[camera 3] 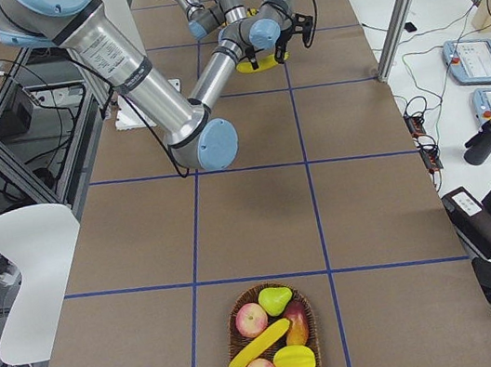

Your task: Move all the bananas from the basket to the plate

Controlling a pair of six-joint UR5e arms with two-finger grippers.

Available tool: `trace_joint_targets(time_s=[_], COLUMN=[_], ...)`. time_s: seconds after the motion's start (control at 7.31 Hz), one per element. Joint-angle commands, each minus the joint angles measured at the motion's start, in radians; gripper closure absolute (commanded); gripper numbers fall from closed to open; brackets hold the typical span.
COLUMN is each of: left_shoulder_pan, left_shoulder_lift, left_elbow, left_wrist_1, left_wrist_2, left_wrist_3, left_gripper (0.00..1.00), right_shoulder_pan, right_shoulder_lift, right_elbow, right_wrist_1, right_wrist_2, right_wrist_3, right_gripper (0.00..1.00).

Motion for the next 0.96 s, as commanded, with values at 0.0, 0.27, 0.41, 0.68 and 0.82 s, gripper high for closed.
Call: trace_joint_targets(time_s=[0.0, 0.27, 0.41, 0.68, 0.82], left_shoulder_pan=[0.000, -0.002, -0.002, -0.003, -0.003], left_shoulder_lift=[0.003, 0.002, 0.000, 0.000, 0.000], left_elbow=[0.000, -0.002, -0.002, -0.006, -0.008], left_wrist_1=[0.000, -0.002, 0.000, -0.002, 0.000], left_wrist_2=[-0.003, -0.009, -0.009, -0.010, -0.009], left_wrist_3=[0.004, 0.001, -0.003, -0.012, -0.022], left_gripper=[0.68, 1.00, 1.00, 1.00, 1.00], right_shoulder_pan=[0.000, 0.000, -0.003, -0.007, -0.007], right_shoulder_lift=[-0.018, -0.019, -0.019, -0.018, -0.018], right_elbow=[0.019, 0.015, 0.015, 0.022, 0.022], right_wrist_1=[0.000, 0.000, 0.002, 0.011, 0.011], right_wrist_2=[0.002, 0.002, 0.002, 0.002, 0.007], right_wrist_3=[0.000, 0.000, 0.004, 0.007, 0.007], right_gripper=[1.00, 1.00, 0.95, 0.00, 0.00])
